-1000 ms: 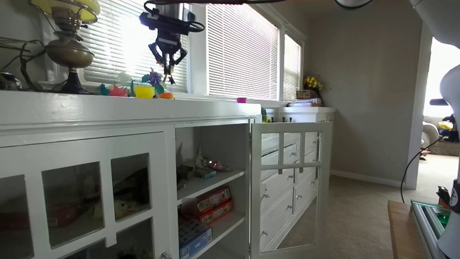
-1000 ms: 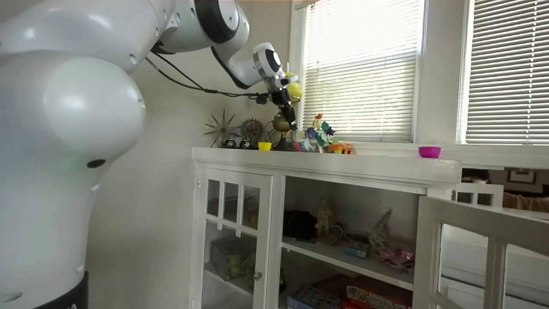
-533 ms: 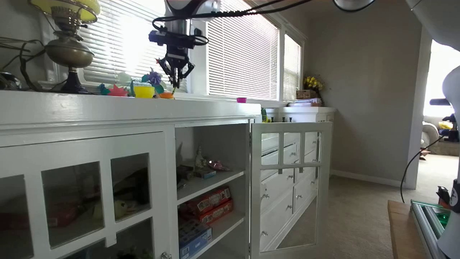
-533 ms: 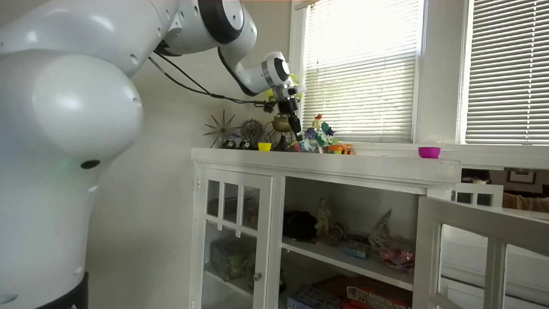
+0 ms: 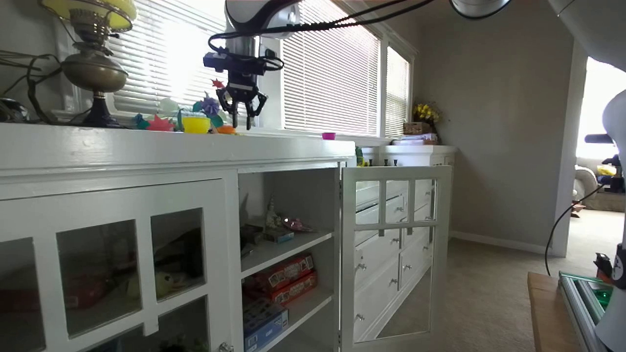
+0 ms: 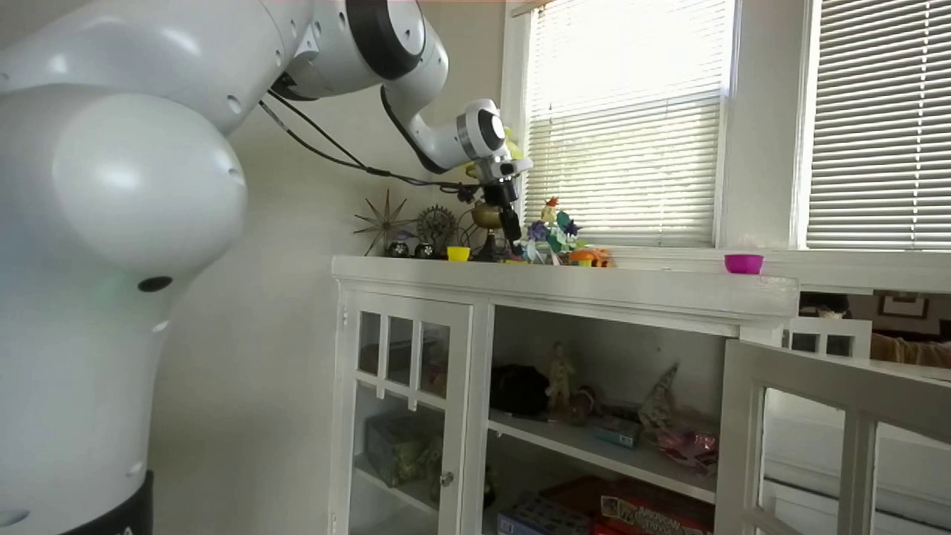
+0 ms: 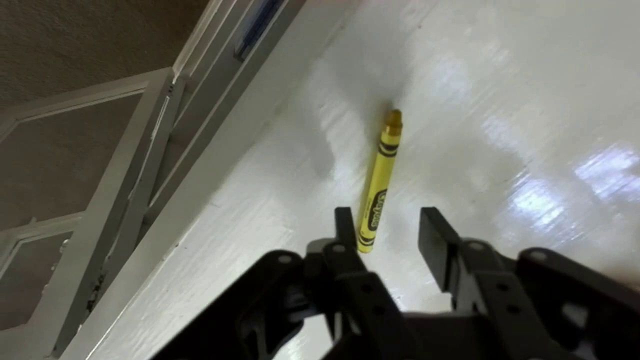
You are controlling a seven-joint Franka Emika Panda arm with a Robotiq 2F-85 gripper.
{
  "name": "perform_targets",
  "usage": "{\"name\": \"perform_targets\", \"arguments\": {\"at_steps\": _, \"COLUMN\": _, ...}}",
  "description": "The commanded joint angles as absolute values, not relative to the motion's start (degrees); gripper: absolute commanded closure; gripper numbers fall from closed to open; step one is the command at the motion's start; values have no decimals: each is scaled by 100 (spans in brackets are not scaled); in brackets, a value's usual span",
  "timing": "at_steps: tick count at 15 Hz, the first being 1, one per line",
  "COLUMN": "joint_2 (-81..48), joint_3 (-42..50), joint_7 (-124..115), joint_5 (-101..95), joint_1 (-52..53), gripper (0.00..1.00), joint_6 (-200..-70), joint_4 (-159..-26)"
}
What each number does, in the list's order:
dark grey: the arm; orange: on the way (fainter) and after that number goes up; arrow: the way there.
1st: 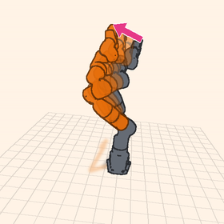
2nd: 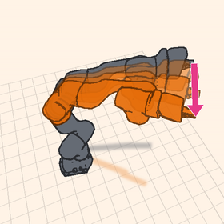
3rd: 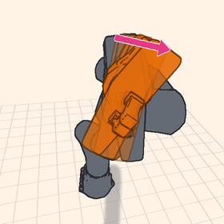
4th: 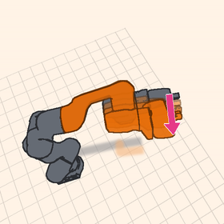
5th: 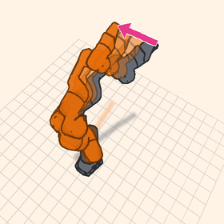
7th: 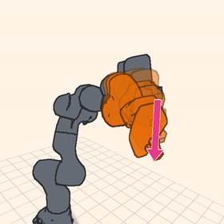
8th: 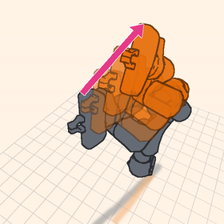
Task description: Remove the object from the yellow bowl and put it on the counter
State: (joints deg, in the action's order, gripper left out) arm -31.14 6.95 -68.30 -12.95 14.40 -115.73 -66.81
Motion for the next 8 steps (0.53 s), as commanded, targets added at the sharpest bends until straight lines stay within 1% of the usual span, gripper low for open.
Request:
{"name": "perform_targets", "arguments": {"at_steps": 1, "joint_2": -3011, "joint_3": 806, "joint_7": -6998, "joint_5": -1548, "joint_1": 1556, "gripper": 29, "joint_6": -11582, "joint_4": -6810}}
{"name": "perform_targets", "arguments": {"at_steps": 5, "joint_2": -2716, "joint_3": 812, "joint_7": -6794, "joint_5": -1853, "joint_1": 1733, "gripper": 2, "joint_6": -11408, "joint_4": -6884}}
{"name": "perform_targets", "arguments": {"at_steps": 6, "joint_2": -2612, "joint_3": 805, "joint_7": -6734, "joint_5": -1943, "joint_1": 1794, "gripper": 0, "joint_6": -11382, "joint_4": -6896}}
{"name": "perform_targets", "arguments": {"at_steps": 8, "joint_2": -2326, "joint_3": 782, "joint_7": -6614, "joint_5": -2087, "joint_1": 1931, "gripper": 0, "joint_6": -11179, "joint_4": -6923}}
